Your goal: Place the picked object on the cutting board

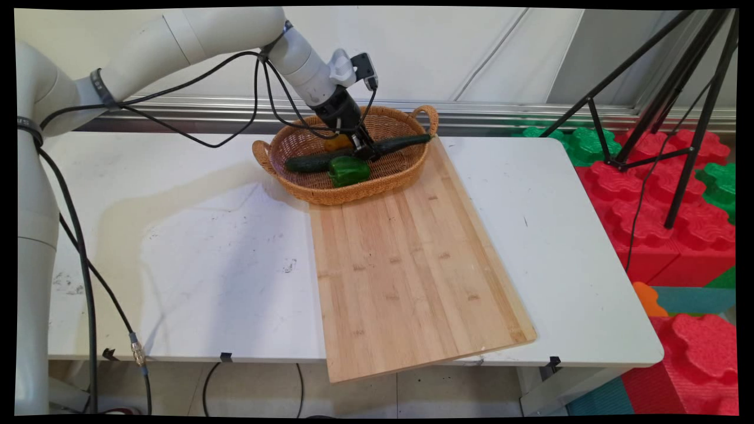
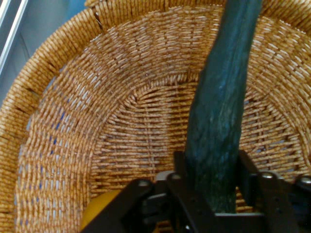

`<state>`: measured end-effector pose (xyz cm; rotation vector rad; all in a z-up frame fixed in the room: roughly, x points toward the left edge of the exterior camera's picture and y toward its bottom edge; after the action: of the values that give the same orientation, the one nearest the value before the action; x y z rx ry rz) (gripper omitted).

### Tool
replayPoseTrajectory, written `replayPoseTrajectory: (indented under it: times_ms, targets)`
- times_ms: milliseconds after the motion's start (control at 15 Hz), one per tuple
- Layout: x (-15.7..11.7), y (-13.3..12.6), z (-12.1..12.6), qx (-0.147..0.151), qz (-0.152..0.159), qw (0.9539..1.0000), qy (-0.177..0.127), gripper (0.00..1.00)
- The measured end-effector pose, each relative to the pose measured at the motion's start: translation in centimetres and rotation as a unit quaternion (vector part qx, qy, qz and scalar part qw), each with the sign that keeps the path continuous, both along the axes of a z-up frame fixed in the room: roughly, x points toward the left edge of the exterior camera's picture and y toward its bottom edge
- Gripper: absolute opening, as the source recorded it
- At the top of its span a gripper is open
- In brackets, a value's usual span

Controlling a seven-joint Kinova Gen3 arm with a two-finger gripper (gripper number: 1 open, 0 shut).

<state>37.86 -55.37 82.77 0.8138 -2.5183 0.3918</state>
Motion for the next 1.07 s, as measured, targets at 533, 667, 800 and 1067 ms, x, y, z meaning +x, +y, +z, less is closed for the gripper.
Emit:
replayPoseTrajectory:
  times_ms: [533, 667, 800, 1067]
  targets:
    - [-0.3, -0.1, 0.4, -0.01, -0.003, 0.9999, -0.002, 0.0]
    - [-0.3, 0.0, 0.8, -0.015, -0.004, 0.9999, 0.0, 0.0]
    - [-0.3, 0.3, 1.4, -0.02, -0.005, 0.9998, 0.003, 0.0]
    - [-0.2, 1.2, 2.8, -0.034, -0.01, 0.9993, 0.012, 0.0]
